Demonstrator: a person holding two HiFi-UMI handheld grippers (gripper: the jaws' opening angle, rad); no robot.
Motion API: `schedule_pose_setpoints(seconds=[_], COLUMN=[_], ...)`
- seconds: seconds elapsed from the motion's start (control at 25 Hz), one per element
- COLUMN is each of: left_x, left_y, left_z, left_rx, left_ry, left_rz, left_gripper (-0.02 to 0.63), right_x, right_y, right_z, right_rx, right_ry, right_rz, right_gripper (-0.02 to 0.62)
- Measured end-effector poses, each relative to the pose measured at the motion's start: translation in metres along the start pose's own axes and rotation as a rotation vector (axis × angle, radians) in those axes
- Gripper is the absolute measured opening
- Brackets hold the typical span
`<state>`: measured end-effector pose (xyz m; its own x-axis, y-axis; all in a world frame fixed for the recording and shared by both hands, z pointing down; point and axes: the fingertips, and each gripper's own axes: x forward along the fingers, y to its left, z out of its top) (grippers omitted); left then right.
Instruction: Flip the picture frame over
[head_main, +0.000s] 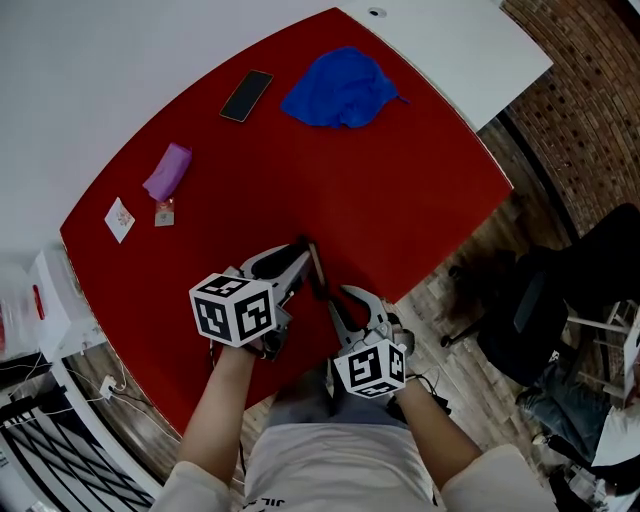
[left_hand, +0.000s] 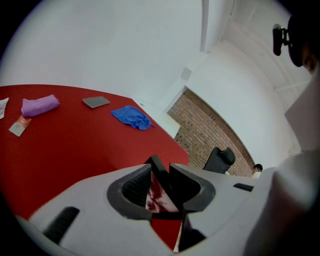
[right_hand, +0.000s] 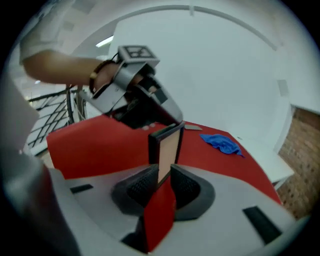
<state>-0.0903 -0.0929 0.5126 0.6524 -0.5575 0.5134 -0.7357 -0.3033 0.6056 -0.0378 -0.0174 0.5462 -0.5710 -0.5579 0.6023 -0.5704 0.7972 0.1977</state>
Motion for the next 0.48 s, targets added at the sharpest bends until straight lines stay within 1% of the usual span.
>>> schedule_pose_setpoints(seconds=[0.04,0.12,0.36,0.48], left_x=[0.0,0.001,-0.001,-0.002], left_y=[-0.001,-0.002,0.002,0.003], left_z=[0.0,0.0,0.003,0.004], left_rx=[0.004,0.009,0.005,0.008], left_ry=[0.001,0.001,-0.007,-0.01], left_rz=[0.001,0.003,0.019,0.026], left_gripper=[0.107,0.107,0.107,0.107], right_x=[0.005,0.016,0.036,0.04], right_y=[0.006,0.015,0.028,0.027], right_z=[-0.008,-0.017,-0.013,-0.013], right_rx=[-0.047,-0.084,-0.125,-0.116], right_ry=[0.012,0.028,0.026,0.026], right_rz=[0.01,0.034,0.095,0.112], right_gripper=[0.06,0.06,0.064,0.063])
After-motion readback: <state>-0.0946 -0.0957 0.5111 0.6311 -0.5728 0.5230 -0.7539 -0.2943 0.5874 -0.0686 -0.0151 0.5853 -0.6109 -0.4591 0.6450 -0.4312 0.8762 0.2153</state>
